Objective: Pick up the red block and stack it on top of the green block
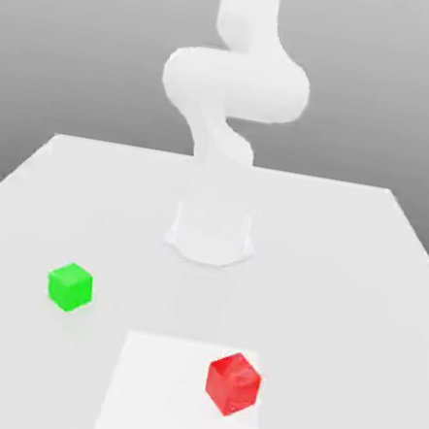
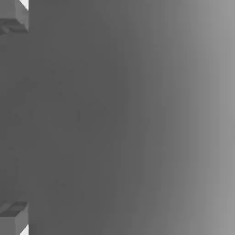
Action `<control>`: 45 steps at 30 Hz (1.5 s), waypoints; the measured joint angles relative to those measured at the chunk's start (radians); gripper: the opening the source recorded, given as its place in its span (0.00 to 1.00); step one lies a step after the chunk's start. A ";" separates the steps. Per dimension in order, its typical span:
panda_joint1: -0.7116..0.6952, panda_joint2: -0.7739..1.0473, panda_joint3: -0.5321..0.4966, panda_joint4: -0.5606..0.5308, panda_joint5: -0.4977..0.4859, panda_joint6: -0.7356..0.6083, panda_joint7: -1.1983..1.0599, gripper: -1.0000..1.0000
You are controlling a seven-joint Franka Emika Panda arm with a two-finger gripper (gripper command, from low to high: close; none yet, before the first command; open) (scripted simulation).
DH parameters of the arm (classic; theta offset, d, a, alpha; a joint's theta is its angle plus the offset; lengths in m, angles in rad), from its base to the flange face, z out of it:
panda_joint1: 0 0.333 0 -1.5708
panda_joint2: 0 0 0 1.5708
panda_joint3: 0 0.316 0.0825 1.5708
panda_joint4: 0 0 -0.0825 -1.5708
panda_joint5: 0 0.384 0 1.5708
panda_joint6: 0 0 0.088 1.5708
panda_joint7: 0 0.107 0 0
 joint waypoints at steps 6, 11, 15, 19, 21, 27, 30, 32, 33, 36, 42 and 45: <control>-0.012 0.218 0.051 -0.106 0.092 0.115 0.209 0.50; -0.026 0.393 0.112 -0.193 0.124 0.210 0.410 0.50; -0.041 0.532 0.165 -0.263 0.106 0.289 0.601 0.50; -0.048 0.671 0.192 -0.334 0.022 0.371 0.839 0.50; -0.034 0.740 0.180 -0.365 -0.045 0.413 0.967 0.50; 0.021 0.956 0.098 -0.349 -0.173 0.587 1.095 0.50; 0.026 0.980 0.090 -0.346 -0.186 0.607 1.105 0.00; 0.026 0.980 0.090 -0.346 -0.186 0.609 1.105 0.00; 0.026 0.980 0.090 -0.346 -0.186 0.610 1.105 0.00; 0.018 0.956 0.099 -0.350 -0.178 0.588 1.099 0.00; -0.042 0.757 0.121 -0.388 -0.077 0.430 0.984 0.00; -0.130 0.677 0.056 -0.430 -0.083 0.395 0.830 0.00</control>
